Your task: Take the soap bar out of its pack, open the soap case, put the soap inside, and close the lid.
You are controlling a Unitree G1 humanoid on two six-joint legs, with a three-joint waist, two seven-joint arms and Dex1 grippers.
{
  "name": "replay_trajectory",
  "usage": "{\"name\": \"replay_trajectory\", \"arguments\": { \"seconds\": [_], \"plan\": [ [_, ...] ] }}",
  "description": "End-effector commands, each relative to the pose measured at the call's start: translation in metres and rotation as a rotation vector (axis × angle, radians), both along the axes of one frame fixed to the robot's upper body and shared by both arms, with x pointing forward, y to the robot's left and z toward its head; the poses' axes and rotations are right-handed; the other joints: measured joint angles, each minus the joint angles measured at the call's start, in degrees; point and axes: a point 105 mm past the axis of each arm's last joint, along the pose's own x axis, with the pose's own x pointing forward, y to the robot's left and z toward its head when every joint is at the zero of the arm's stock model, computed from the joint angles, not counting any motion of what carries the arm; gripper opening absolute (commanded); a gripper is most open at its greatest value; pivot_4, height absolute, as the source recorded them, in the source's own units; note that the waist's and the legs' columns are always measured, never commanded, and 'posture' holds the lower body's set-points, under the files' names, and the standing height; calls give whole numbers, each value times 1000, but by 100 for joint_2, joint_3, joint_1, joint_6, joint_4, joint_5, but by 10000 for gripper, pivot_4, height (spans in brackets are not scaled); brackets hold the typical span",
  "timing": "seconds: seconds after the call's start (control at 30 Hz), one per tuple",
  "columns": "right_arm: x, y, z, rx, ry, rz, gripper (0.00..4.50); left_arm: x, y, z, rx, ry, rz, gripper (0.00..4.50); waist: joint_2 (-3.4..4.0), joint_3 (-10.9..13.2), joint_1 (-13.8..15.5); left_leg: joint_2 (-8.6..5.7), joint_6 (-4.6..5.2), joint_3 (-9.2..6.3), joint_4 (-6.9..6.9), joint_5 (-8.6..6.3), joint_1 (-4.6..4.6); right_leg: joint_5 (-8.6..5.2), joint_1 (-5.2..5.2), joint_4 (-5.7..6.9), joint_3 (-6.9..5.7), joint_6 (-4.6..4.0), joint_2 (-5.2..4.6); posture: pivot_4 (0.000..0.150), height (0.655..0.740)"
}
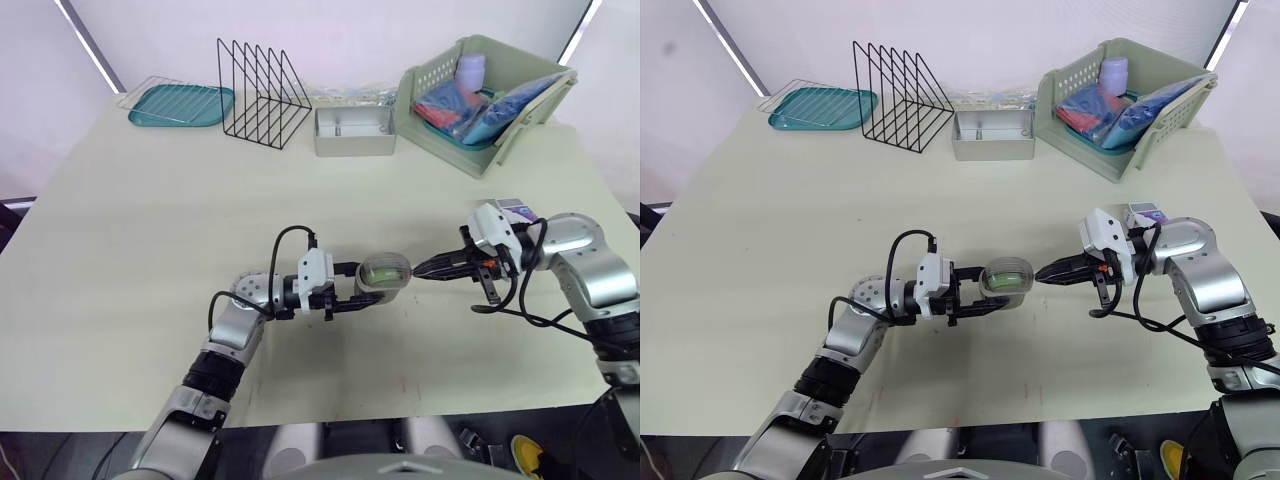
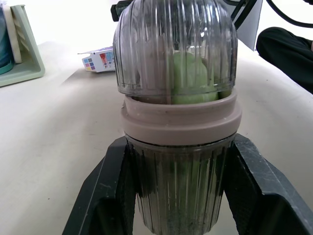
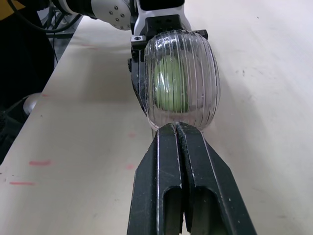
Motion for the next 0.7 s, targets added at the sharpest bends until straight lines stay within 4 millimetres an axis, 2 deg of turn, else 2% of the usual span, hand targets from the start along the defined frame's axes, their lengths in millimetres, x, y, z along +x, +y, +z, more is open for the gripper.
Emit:
{"name": "replay_trajectory", "arguments": {
  "seconds": [0.03,0.7],
  "plan": [
    [-2,5,13,23,-47,33,276,1,3,2,14,-16,9,18681,0,0,0,0,0,0,0,0,0,0,0,0,0,0,0,1500,7400],
    [-6,10,17,27,-50,67,276,1,2,0,13,-14,10,18681,0,0,1,0,0,0,0,0,0,0,0,0,0,0,0,1500,7400]
  ]
}}
